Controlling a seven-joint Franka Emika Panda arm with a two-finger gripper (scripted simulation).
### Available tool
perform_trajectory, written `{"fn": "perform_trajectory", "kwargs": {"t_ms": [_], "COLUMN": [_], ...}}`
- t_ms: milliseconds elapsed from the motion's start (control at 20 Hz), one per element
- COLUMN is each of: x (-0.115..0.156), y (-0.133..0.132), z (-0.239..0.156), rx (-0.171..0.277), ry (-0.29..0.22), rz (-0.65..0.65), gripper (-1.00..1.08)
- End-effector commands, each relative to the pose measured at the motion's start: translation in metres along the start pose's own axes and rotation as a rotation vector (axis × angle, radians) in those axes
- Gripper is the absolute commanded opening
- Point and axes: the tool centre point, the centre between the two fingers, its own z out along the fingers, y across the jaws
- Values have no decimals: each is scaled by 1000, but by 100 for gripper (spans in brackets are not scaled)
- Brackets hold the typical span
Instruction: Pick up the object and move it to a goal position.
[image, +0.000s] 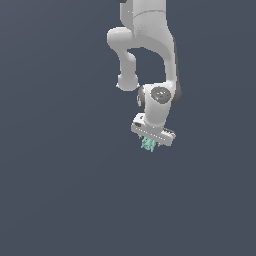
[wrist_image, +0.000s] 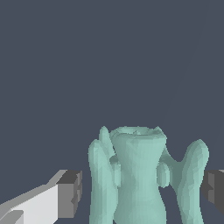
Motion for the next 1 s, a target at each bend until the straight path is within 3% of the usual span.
{"fn": "perform_trajectory", "kwargs": {"t_ms": [0, 200, 250, 950], "x": [0, 1, 1, 1], "y": [0, -1, -1, -3], "z": [8, 13, 13, 8], "rx": [1, 1, 1, 1], "ry": [1, 1, 1, 1], "rz": [1, 1, 1, 1], "gripper": [100, 100, -100, -100]}}
